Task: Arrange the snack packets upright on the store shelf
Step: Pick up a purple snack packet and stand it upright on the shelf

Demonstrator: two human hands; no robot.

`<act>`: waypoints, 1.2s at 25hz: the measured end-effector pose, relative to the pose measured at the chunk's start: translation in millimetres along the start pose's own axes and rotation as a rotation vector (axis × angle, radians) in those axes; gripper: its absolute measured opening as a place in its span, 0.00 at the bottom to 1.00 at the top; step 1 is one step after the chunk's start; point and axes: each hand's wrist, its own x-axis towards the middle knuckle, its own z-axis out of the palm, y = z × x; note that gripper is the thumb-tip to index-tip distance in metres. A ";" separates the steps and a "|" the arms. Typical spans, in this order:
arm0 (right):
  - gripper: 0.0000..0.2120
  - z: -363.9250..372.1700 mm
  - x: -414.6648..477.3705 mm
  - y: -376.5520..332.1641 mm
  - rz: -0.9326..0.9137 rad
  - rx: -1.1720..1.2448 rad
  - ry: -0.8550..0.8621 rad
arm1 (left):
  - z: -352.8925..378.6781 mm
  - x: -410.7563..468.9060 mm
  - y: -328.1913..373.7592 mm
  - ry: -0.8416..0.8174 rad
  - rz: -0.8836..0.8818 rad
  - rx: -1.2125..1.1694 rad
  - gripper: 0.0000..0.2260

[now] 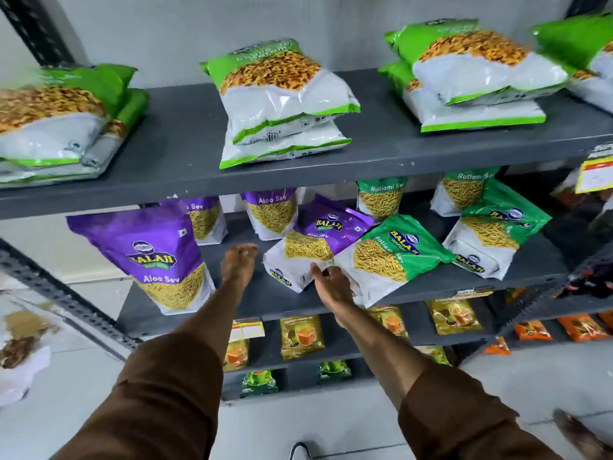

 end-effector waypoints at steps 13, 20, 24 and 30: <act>0.25 61.2 38.3 8.8 0.193 0.348 0.005 | 33.6 42.8 -30.6 -0.313 -0.236 -0.230 0.15; 0.18 47.7 -27.2 19.7 0.173 0.277 -0.120 | -8.4 -36.5 -47.5 -0.145 -0.162 -0.413 0.04; 0.17 37.0 -65.5 26.1 0.101 0.163 -0.204 | -35.8 -80.5 -74.1 -0.182 -0.237 -0.430 0.09; 0.17 25.7 -101.3 28.9 -0.172 0.071 -0.217 | -64.1 -130.0 -91.3 -0.157 -0.019 -0.442 0.19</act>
